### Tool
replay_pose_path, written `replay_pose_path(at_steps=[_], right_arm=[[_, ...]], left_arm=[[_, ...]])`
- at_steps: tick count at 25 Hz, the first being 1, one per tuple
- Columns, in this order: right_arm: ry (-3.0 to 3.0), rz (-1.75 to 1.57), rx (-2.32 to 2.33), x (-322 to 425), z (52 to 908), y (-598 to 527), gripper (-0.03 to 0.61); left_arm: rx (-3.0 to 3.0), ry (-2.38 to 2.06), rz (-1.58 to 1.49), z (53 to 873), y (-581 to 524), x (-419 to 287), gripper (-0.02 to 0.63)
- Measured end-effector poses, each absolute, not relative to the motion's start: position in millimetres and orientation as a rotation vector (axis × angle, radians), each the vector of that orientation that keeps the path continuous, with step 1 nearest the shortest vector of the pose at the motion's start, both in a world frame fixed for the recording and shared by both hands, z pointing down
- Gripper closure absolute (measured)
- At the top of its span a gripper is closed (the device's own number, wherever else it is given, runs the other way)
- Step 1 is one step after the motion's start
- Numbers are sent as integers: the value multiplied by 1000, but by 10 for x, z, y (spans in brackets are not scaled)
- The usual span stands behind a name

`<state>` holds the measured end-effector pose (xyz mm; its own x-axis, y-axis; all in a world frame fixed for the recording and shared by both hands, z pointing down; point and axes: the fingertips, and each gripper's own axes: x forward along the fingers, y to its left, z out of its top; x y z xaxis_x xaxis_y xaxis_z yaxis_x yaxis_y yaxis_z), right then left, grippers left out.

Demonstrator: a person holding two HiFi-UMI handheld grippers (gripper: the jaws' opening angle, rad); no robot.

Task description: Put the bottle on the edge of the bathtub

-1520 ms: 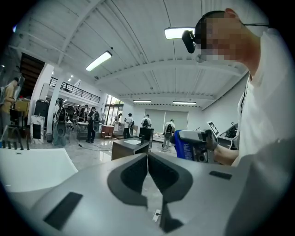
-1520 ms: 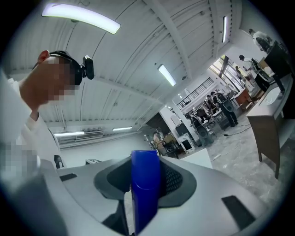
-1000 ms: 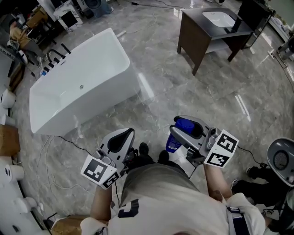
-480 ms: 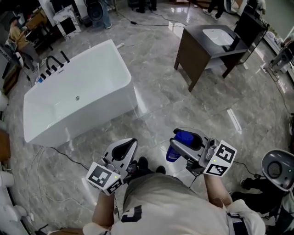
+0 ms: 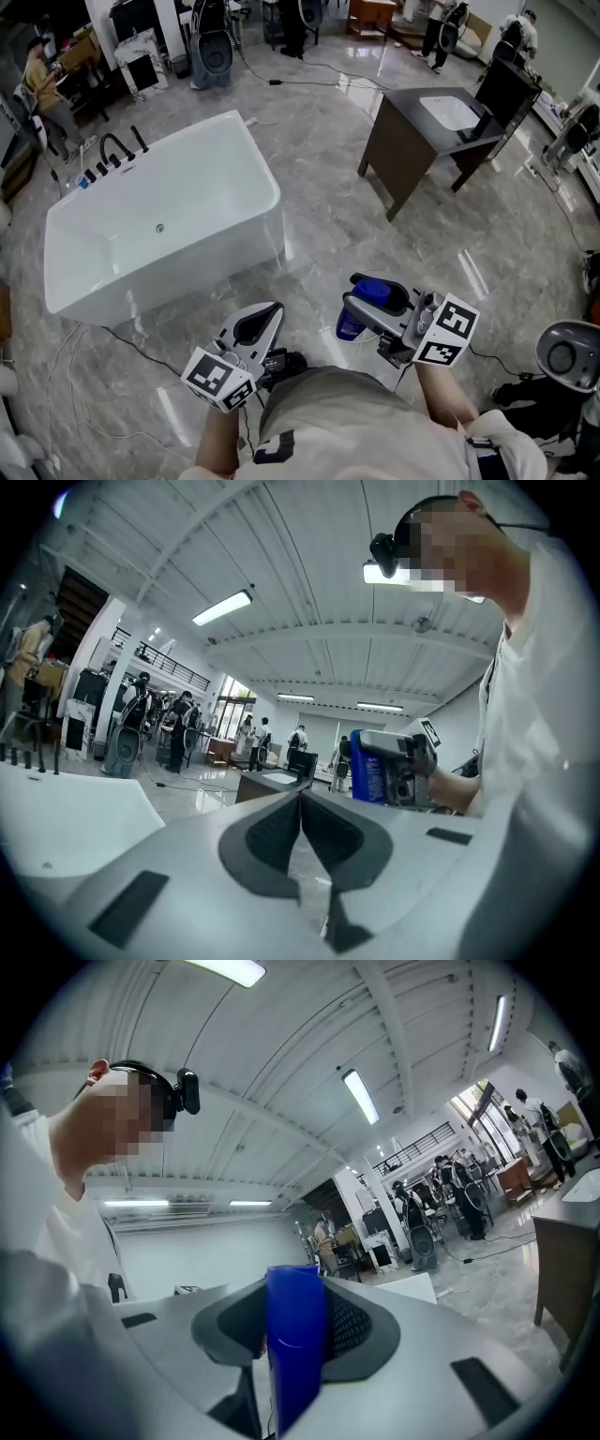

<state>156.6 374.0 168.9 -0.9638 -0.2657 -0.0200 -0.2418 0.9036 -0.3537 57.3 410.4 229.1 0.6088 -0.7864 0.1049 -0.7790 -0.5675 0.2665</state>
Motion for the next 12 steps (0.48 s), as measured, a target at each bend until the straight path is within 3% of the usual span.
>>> replay_pose_path(at_steps=[12], right_arm=[[3052,-538,-341,1204,1704,3454,430]], left_arm=[[2560,-1230,-68,2271,3885,460,551]])
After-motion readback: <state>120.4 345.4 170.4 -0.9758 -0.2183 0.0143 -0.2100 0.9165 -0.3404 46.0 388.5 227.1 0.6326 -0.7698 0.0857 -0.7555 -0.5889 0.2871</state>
